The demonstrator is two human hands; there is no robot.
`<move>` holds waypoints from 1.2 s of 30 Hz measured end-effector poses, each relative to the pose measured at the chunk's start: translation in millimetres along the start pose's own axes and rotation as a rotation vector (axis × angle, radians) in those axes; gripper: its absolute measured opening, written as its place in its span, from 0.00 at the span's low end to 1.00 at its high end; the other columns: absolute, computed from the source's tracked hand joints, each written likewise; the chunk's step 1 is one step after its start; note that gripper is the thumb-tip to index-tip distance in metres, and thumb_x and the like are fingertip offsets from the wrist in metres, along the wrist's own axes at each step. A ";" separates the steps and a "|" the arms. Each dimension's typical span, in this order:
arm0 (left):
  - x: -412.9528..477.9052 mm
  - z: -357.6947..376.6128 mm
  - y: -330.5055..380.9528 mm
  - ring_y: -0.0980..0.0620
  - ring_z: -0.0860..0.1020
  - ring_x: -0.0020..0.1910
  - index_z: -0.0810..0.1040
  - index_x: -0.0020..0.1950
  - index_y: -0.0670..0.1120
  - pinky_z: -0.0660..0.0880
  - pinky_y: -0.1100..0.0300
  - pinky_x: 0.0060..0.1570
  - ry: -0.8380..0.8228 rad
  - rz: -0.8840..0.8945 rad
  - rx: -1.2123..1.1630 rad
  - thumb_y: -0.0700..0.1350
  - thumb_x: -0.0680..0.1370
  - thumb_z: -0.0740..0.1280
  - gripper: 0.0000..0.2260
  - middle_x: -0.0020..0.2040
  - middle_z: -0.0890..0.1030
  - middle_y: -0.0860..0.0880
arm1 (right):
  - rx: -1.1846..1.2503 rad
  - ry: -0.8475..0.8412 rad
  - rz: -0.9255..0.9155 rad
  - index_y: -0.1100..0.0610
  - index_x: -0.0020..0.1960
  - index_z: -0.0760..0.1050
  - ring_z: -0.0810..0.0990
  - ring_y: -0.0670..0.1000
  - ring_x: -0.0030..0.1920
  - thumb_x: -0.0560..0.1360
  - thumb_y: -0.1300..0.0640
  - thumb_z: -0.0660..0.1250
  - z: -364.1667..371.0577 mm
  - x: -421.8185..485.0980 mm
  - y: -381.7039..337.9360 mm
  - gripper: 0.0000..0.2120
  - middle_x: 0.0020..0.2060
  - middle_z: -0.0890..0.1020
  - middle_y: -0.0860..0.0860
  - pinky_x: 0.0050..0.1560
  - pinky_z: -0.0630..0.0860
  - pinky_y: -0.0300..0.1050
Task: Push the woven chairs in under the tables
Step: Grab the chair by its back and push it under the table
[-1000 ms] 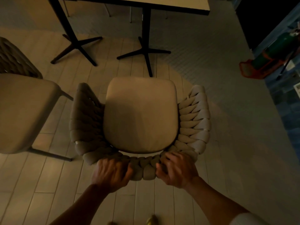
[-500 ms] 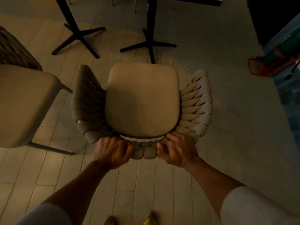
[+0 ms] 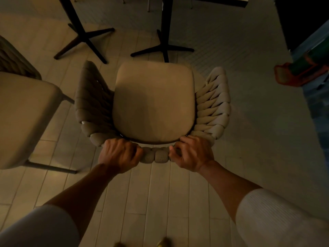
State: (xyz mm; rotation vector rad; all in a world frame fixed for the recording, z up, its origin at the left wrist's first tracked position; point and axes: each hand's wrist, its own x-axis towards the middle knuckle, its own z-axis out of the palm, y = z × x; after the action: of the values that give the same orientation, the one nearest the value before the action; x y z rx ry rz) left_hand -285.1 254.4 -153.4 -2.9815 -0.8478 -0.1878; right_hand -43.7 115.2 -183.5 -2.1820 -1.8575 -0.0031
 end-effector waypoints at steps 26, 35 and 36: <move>128.1 25.7 -77.7 0.50 0.65 0.24 0.70 0.34 0.51 0.60 0.60 0.28 -0.072 -0.048 -0.031 0.51 0.79 0.62 0.14 0.25 0.64 0.54 | 0.052 0.045 0.023 0.51 0.34 0.79 0.74 0.51 0.33 0.79 0.46 0.63 13.6 132.0 50.7 0.17 0.32 0.77 0.48 0.31 0.68 0.45; 183.3 26.9 -107.1 0.49 0.68 0.26 0.69 0.36 0.54 0.62 0.59 0.29 -0.084 -0.104 -0.048 0.57 0.79 0.60 0.14 0.26 0.63 0.55 | 0.010 0.026 0.035 0.51 0.35 0.79 0.75 0.51 0.34 0.79 0.45 0.63 18.3 186.6 70.5 0.17 0.33 0.77 0.48 0.32 0.65 0.44; 186.2 30.5 -109.7 0.48 0.68 0.25 0.71 0.35 0.53 0.62 0.57 0.30 -0.038 -0.045 -0.058 0.52 0.78 0.64 0.12 0.26 0.66 0.53 | 0.013 0.023 0.042 0.51 0.35 0.78 0.75 0.51 0.34 0.79 0.45 0.63 19.3 191.7 72.5 0.18 0.33 0.77 0.48 0.32 0.65 0.44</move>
State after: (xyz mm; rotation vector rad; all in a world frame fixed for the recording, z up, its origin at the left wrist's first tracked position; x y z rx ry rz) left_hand -182.5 446.9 -160.0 -3.0306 -0.9303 -0.1597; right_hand 56.8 294.9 -182.8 -2.2025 -1.7938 -0.0075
